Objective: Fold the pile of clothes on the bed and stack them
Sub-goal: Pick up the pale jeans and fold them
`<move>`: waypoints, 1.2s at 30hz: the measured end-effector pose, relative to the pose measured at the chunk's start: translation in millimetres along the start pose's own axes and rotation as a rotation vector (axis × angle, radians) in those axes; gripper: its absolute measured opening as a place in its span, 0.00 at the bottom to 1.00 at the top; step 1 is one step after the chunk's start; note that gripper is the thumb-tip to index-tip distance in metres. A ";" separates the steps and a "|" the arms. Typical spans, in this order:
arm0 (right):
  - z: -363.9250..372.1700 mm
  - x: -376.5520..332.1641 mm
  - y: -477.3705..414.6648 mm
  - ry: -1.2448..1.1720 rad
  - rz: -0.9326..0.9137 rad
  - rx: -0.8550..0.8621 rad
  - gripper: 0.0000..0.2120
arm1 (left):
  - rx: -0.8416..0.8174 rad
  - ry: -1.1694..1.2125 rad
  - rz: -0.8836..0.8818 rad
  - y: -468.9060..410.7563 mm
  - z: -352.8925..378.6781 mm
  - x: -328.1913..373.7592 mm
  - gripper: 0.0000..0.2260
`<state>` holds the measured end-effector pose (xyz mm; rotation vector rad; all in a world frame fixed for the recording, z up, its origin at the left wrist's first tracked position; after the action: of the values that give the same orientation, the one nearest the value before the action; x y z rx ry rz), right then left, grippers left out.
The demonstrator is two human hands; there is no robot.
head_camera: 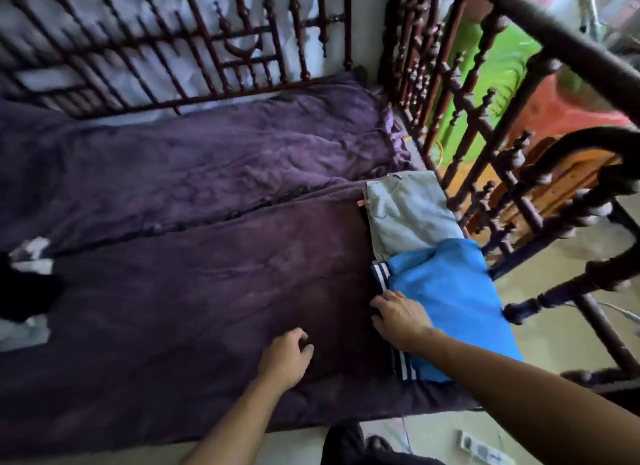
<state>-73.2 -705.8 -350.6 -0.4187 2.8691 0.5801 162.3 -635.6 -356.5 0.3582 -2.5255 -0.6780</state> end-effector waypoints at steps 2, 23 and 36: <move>4.0 -42.8 7.1 0.012 -0.124 -0.007 0.16 | 0.055 0.043 -0.061 28.6 -11.7 -35.9 0.10; 34.6 -518.8 -1.1 0.164 -0.712 -0.032 0.20 | 0.480 0.165 -0.475 283.7 -190.8 -442.6 0.08; 81.5 -682.4 -66.3 0.212 -0.699 -0.134 0.19 | 0.467 0.248 -0.393 271.2 -266.6 -601.4 0.04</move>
<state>601.0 -570.2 -288.7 -1.4913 2.5956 0.6085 776.3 -292.1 -250.7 1.0530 -2.3677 -0.1476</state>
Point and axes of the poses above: each hand's wrist, its own y-axis away from the middle knuckle, its own z-axis out of the palm, x = y × z, the point moved 1 cm from there along -y, towards the middle knuckle, and after that the axes turned 3 degrees about -y, right-handed, at the moved point
